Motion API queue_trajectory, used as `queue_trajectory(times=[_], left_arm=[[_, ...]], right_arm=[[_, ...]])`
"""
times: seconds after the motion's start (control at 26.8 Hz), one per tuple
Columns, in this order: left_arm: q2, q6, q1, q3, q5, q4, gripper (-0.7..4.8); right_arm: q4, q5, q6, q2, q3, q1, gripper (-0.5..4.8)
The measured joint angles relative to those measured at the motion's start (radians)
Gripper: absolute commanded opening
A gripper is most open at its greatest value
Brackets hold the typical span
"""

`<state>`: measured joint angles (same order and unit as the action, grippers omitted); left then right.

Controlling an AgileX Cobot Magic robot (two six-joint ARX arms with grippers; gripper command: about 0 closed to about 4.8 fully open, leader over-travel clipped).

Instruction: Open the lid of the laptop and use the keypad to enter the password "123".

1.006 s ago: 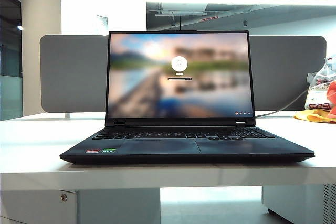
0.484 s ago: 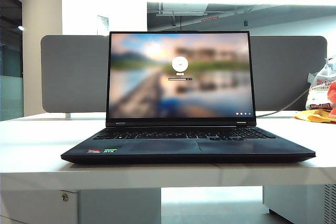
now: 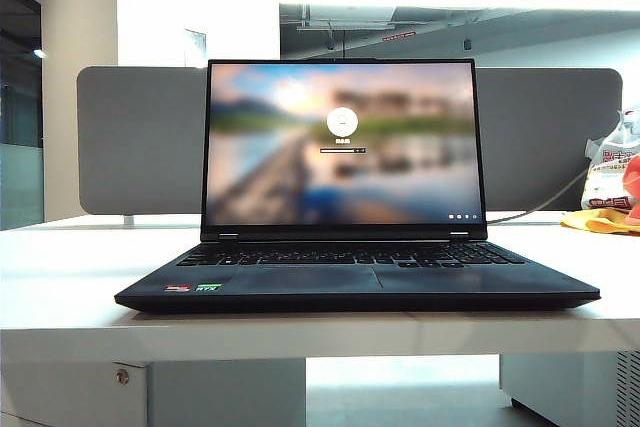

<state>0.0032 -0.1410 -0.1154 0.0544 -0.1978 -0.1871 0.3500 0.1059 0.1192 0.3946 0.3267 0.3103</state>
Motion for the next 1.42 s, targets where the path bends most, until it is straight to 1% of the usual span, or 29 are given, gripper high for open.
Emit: queue_trajectory(times=[0.11,0.19,0.26,0.41,0.52,0.71,1.01,1.42], left_arm=[[0.0,-0.009,0.015,-0.048,0.0,0.058,-0.05],[0.0,-0.003,0.032,-0.047,0.01,0.078,-0.05],[0.0,0.006,0.051,-0.047,0.052,0.089,-0.05],[0.0,0.011,0.077,-0.047,0.17,0.087,-0.05],[0.0,0.031,0.077,-0.047,0.214,0.087,-0.05],[0.0,0.119,0.077,-0.047,0.217,0.087,-0.05],[0.0,0.122,0.083,-0.047,0.199,0.086,-0.05],[0.0,0.122,0.082,-0.047,0.199,0.085,-0.05]], right_arm=[[0.0,0.0,0.0,0.0,0.0,0.0,-0.05],[0.0,0.0,0.0,0.0,0.0,0.0,-0.05],[0.0,0.0,0.0,0.0,0.0,0.0,-0.05],[0.0,0.0,0.0,0.0,0.0,0.0,-0.05],[0.0,0.0,0.0,0.0,0.0,0.0,-0.05],[0.0,0.0,0.0,0.0,0.0,0.0,-0.05],[0.0,0.0,0.0,0.0,0.0,0.0,-0.05],[0.0,0.0,0.0,0.0,0.0,0.0,-0.05]])
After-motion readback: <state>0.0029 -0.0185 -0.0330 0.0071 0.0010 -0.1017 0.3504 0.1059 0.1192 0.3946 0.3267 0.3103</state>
